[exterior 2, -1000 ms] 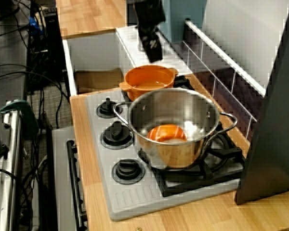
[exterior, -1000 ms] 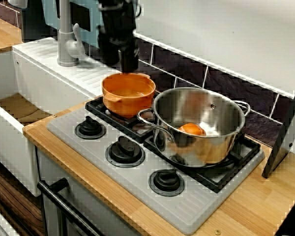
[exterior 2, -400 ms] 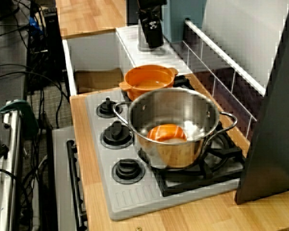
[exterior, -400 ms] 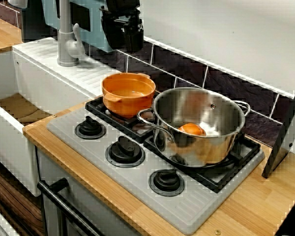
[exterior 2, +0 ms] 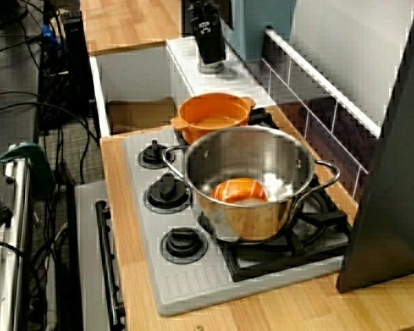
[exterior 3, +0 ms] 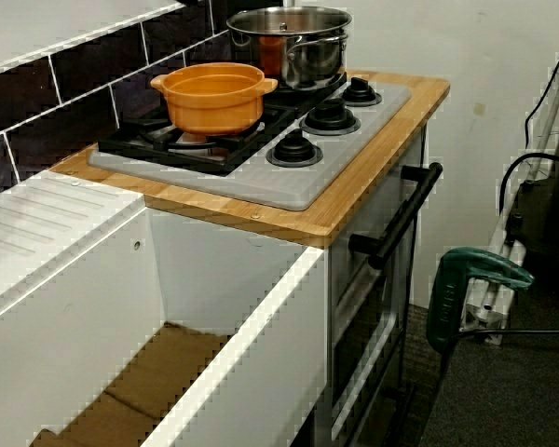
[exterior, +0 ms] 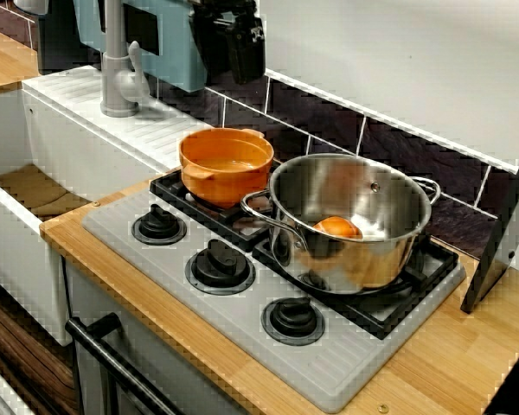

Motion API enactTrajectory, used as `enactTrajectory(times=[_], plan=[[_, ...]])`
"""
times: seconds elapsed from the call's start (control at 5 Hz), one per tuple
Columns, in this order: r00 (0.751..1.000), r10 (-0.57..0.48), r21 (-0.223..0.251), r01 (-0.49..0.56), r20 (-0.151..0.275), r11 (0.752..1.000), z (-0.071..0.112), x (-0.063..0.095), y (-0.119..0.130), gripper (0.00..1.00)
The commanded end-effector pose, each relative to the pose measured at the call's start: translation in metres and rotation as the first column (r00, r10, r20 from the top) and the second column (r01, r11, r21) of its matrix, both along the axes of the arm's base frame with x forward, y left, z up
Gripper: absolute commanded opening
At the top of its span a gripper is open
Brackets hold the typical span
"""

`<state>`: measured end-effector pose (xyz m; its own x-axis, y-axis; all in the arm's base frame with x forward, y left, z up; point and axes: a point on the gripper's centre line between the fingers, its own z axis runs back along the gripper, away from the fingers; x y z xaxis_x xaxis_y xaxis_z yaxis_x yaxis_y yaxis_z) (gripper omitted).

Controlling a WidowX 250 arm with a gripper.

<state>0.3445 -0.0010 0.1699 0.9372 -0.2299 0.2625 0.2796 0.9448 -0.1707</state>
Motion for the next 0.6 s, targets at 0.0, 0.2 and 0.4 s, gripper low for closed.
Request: enactTrajectory(times=[0.0, 0.2, 0.4], plan=[[0.995, -0.081, -0.014, 0.082, 0.054, 0.997, 0.023, -0.025, -0.026, 1.0], [0.993, -0.11, -0.024, 0.111, 0.04, 0.994, 0.021, -0.036, -0.041, 1.0], [0.99, -0.132, -0.025, 0.133, 0.044, 0.991, 0.016, -0.043, -0.051, 1.0]])
